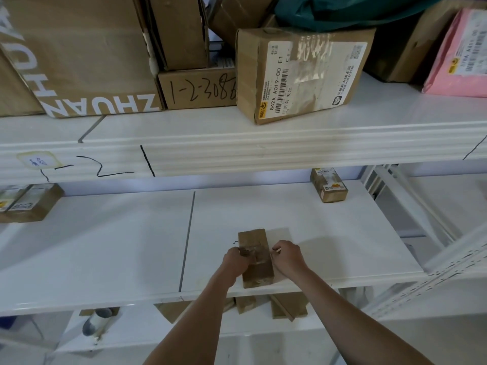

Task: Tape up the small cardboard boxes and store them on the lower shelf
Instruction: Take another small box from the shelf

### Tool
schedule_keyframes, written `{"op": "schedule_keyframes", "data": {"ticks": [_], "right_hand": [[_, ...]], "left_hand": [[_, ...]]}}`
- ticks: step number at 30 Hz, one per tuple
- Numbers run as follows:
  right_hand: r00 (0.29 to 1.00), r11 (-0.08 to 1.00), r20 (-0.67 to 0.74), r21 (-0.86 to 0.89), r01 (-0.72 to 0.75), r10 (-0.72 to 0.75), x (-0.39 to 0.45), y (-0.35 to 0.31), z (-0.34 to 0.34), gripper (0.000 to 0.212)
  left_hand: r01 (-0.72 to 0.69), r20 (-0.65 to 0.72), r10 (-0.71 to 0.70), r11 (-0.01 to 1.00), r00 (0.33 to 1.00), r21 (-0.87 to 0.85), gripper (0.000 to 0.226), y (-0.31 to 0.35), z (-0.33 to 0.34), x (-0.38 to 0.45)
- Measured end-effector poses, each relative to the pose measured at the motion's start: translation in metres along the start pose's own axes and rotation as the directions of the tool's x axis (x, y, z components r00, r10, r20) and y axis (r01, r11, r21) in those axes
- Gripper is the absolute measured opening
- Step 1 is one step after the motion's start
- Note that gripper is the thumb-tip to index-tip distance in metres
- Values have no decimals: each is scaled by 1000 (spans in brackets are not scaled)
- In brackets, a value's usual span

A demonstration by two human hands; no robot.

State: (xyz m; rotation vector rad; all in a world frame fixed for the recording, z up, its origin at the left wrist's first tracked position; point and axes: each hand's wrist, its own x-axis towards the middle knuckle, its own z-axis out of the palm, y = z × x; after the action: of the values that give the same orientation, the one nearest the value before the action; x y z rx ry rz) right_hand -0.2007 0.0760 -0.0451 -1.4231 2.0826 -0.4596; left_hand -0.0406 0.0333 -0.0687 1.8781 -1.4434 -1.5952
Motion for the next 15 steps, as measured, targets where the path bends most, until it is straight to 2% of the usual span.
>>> {"op": "schedule_keyframes", "data": {"ticks": [4,6,10,13,15], "right_hand": [[1000,1000,-16,1,8,-8,-8,6,-3,20],[999,1000,-48,17,-5,5,-12,8,-5,18],[996,998,-88,54,-17,22,-23,4,-1,14],[982,989,-190,145,11,17,-33,-7,7,9],[965,986,-260,167,24,21,-39,-13,14,9]], "left_hand": [[18,-15,-18,1000,1000,-10,51,2,-1,-6],[14,-71,-16,1000,997,-23,60,3,-3,-12],[27,-300,-26,1000,954,0,36,-4,-14,-28],[89,-444,-88,996,892,-18,23,-21,-24,-40],[139,-492,-152,988,857,-63,16,-38,-31,-46]]}}
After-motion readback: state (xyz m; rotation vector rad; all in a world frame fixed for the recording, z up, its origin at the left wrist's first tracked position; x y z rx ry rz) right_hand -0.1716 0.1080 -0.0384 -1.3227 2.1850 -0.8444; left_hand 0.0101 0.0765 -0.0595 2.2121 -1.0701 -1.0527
